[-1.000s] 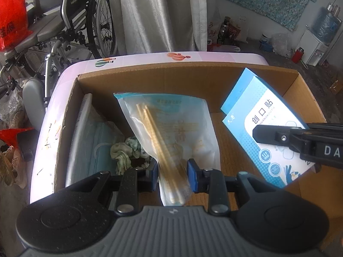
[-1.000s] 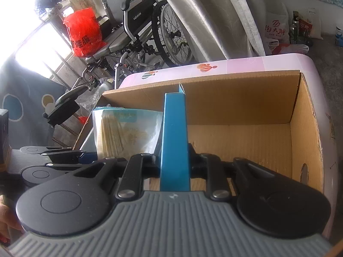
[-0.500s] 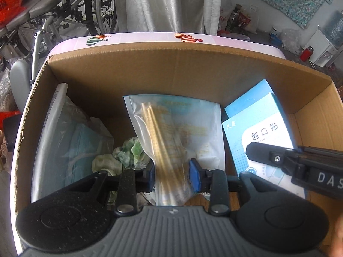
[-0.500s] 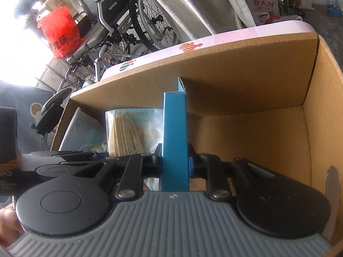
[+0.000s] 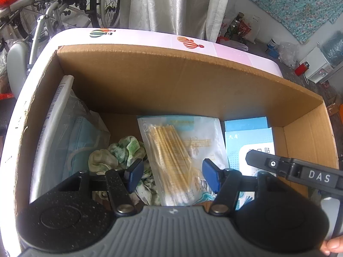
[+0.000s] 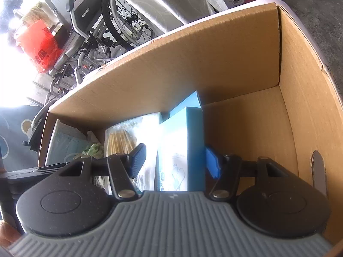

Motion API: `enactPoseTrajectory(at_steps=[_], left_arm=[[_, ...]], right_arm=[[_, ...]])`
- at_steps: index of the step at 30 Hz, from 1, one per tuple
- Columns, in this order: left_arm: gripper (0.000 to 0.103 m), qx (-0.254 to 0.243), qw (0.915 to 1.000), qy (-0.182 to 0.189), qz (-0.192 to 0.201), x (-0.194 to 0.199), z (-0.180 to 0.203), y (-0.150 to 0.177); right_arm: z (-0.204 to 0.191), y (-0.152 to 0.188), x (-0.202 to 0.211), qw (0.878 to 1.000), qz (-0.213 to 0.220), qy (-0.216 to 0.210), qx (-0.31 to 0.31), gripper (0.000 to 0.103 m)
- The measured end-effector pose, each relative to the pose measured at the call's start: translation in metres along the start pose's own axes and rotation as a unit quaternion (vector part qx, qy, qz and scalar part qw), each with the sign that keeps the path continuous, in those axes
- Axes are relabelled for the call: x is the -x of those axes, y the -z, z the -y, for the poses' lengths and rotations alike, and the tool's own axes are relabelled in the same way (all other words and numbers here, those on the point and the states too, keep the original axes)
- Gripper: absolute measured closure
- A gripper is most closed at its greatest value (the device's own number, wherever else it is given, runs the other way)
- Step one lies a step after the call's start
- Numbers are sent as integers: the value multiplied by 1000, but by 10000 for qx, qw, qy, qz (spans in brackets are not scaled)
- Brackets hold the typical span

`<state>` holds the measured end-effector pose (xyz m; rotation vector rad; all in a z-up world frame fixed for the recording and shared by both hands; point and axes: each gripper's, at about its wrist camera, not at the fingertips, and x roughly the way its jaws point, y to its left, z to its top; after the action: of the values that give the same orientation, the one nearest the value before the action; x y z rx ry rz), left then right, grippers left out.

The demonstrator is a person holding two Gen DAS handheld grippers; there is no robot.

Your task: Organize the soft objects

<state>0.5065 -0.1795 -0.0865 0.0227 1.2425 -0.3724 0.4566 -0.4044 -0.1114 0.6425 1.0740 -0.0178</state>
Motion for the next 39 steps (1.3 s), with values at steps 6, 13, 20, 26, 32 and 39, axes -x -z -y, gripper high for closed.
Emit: enactPoseTrajectory(at_steps=[6,13,20,26,32,39], left_arm=[[41,98,9999,-18,66,0,-3,-4],[36,-85,9992,-76,392,22,2,2],[30,-132,9966,-38,814,69,4,13],[22,-288,9914,57,1276,132,5,37],[14,-350,9854,357,1626,198,3,77],[6,-699,9759,554,1993,262,9,151]], right_arm=[[-1,3,-11,9999,-97,16,-47,45],[-10,4,-3,9984,97,306,456,22],[-19,5,45,9953,630,-39,735,21],[-27,20,128,9850,1268,-505,1059,21],[-27,71,245,9640,2037,-830,1496,11],[-16,163,371,9329,2876,-534,2101,1]])
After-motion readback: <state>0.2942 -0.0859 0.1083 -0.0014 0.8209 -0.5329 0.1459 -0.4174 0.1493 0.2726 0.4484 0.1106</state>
